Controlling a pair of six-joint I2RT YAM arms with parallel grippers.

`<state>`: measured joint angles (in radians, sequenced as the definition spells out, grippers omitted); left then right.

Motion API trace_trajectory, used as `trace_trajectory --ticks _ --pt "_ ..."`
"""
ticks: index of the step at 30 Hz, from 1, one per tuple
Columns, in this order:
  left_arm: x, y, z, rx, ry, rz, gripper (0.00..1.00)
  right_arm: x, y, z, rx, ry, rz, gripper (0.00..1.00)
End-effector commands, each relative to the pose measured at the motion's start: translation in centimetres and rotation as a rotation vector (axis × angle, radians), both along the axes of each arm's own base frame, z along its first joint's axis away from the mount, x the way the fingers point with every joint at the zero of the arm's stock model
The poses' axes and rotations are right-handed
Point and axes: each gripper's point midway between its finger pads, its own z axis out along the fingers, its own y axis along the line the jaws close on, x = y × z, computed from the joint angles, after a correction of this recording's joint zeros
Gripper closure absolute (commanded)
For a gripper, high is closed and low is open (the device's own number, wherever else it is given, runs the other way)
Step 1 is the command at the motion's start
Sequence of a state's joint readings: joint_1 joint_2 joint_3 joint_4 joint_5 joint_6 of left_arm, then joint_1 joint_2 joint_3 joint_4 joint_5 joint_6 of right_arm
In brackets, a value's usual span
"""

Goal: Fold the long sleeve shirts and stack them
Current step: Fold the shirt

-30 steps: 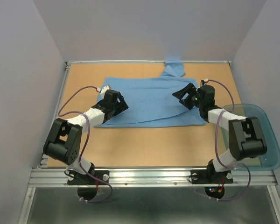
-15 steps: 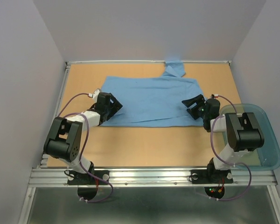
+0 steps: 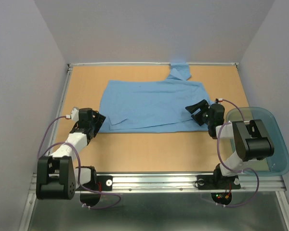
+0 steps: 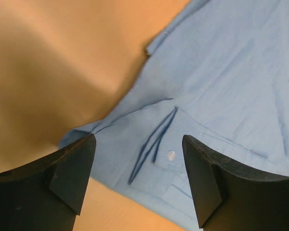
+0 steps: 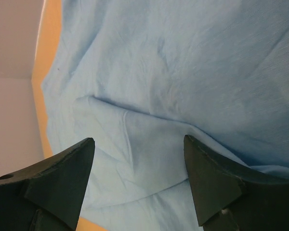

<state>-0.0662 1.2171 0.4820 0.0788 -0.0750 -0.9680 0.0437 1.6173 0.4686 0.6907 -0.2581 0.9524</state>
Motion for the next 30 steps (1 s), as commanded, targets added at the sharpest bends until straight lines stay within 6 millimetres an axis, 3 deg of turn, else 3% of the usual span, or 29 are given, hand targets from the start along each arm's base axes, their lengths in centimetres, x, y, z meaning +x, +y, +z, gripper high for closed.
trace_trajectory --ticks 1,4,8,9,12,16,18,25,30 --pt "-2.4 2.4 0.6 0.021 0.011 0.084 0.16 -2.9 2.7 -1.2 -0.023 0.057 0.088 0.2" --pt "-2.5 3.5 2.0 0.059 -0.013 0.084 0.16 -3.2 4.4 0.1 -0.025 0.025 0.134 0.2" --pt "-0.6 1.3 6.4 0.055 -0.13 -0.072 0.15 -2.4 5.2 3.4 -0.061 -0.043 0.154 0.2" --pt "-0.3 1.3 6.8 0.063 -0.141 -0.08 0.15 -2.3 5.7 4.1 -0.073 -0.06 0.169 0.2" --pt "0.4 -1.9 7.6 0.03 -0.171 -0.195 0.15 -1.9 6.8 6.8 -0.084 -0.117 0.208 0.2" --pt "1.8 -2.5 6.3 -0.011 -0.177 -0.175 0.16 -2.5 8.9 7.6 -0.042 -0.124 0.29 0.2" --pt "2.0 -2.5 4.7 -0.033 -0.136 -0.154 0.16 -2.9 9.3 7.6 -0.029 -0.119 0.304 0.2" --pt "2.0 -0.4 1.4 -0.05 -0.055 -0.033 0.19 -5.2 7.8 4.4 -0.037 -0.038 0.244 0.2" --pt "0.1 1.6 -1.2 -0.063 0.048 0.047 0.19 -6.3 6.7 2.9 -0.04 0.018 0.187 0.2"
